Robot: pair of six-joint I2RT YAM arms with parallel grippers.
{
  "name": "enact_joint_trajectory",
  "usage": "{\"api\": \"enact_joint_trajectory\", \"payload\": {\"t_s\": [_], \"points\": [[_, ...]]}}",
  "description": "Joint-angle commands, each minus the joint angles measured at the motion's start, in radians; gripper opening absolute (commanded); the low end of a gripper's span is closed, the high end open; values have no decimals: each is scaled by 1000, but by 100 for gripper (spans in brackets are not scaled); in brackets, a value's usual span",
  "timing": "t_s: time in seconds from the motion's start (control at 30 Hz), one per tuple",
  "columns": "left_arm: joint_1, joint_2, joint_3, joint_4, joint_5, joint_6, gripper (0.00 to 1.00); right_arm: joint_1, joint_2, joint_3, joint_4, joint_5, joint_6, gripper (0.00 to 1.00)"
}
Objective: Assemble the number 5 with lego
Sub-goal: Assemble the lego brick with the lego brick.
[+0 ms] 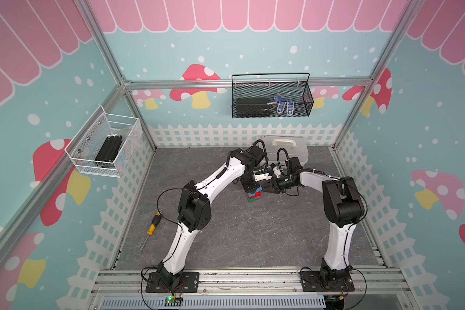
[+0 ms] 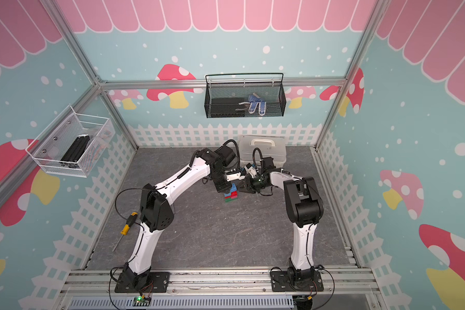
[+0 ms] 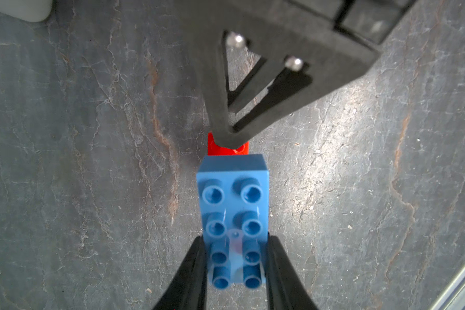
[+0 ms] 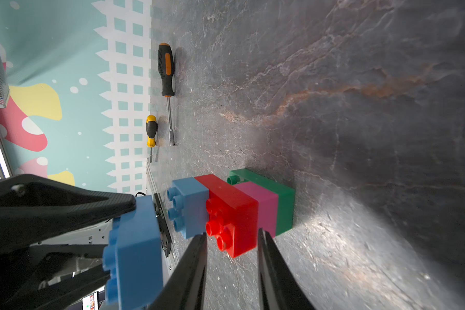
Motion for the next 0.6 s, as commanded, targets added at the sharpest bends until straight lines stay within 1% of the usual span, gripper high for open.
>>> {"api": "enact_joint_trajectory", "payload": {"t_s": [0.0, 0.57], "points": [[9, 11, 38, -22, -2, 39, 0, 13, 23, 34, -48, 0, -43, 34], [8, 27, 48, -34, 12, 33, 0, 25, 53, 49, -70, 29, -53, 36]]}}
